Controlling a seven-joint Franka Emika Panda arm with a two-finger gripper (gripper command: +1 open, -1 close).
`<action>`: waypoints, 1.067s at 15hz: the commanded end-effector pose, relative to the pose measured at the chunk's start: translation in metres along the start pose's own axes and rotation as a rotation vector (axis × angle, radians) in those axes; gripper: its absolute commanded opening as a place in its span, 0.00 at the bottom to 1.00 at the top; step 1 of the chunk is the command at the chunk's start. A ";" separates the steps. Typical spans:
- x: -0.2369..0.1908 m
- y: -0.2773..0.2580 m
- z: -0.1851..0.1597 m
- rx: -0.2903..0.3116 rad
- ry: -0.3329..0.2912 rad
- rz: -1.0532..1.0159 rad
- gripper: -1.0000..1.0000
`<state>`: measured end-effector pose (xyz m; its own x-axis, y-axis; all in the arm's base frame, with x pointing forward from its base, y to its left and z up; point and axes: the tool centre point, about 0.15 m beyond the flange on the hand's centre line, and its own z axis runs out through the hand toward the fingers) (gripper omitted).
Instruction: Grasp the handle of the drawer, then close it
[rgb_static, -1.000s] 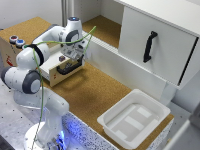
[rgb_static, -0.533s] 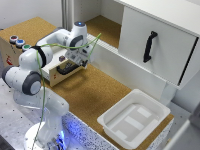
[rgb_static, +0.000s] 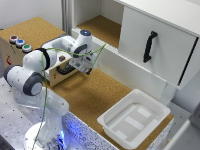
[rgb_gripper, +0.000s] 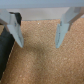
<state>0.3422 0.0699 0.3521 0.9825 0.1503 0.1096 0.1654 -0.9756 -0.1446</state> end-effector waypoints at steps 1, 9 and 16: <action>0.026 -0.009 0.038 0.060 -0.034 -0.007 0.00; 0.047 -0.048 0.063 0.050 -0.091 -0.051 0.00; 0.051 -0.119 0.070 0.022 -0.139 -0.174 0.00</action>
<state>0.3665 0.1452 0.3089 0.9615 0.2627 0.0802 0.2732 -0.9444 -0.1830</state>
